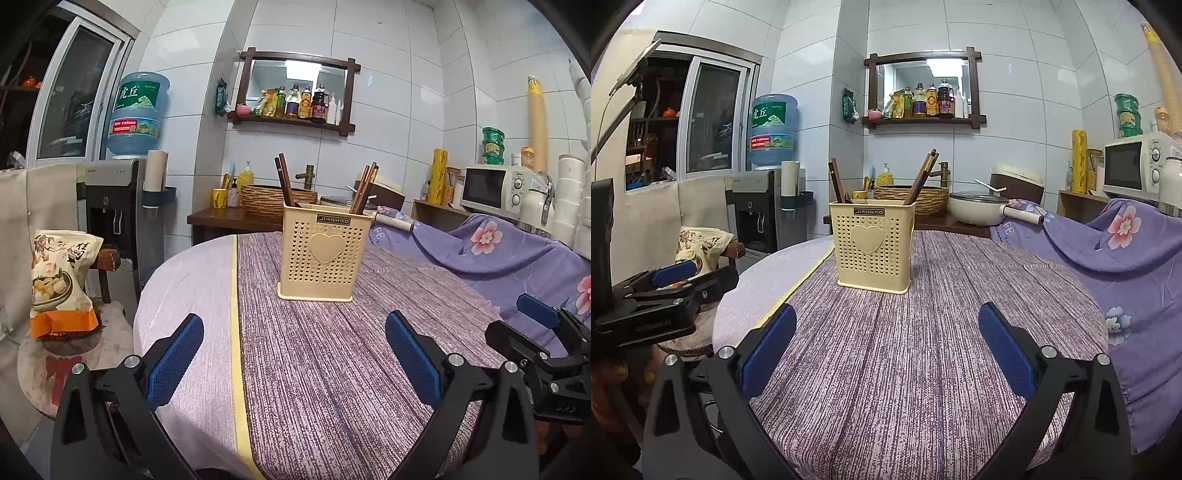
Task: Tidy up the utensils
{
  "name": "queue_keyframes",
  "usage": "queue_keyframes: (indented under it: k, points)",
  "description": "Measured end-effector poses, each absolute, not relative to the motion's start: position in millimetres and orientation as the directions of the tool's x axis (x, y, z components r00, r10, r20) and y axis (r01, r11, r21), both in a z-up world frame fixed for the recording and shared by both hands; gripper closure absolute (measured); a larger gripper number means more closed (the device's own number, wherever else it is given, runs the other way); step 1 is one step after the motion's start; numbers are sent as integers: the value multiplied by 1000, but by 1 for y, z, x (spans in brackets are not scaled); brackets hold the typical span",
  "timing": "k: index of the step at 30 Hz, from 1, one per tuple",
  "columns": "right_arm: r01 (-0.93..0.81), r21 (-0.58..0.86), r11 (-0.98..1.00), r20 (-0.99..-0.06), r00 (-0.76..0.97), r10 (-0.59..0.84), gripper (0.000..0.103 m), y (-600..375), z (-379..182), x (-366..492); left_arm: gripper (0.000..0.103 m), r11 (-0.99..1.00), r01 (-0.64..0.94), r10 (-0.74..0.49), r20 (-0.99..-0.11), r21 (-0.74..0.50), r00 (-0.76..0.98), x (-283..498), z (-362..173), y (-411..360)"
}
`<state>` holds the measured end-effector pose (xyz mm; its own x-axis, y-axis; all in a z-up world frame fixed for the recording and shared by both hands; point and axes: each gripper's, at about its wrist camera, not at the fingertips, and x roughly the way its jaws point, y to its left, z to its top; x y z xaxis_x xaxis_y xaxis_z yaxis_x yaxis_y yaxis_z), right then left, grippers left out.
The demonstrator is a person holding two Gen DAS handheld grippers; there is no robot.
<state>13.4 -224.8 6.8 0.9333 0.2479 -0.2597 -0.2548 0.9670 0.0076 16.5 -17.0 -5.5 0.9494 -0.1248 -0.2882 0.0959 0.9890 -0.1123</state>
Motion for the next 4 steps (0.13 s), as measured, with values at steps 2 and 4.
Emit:
queue_keyframes:
  k: [2, 4]
  points:
    - [-255, 6, 967, -260, 933, 248, 6, -225, 7, 13, 6, 989, 96, -124, -291, -111, 949, 17, -5, -16]
    - [-256, 7, 967, -261, 933, 249, 6, -225, 7, 14, 6, 989, 95, -123, -291, -109, 949, 17, -5, -16]
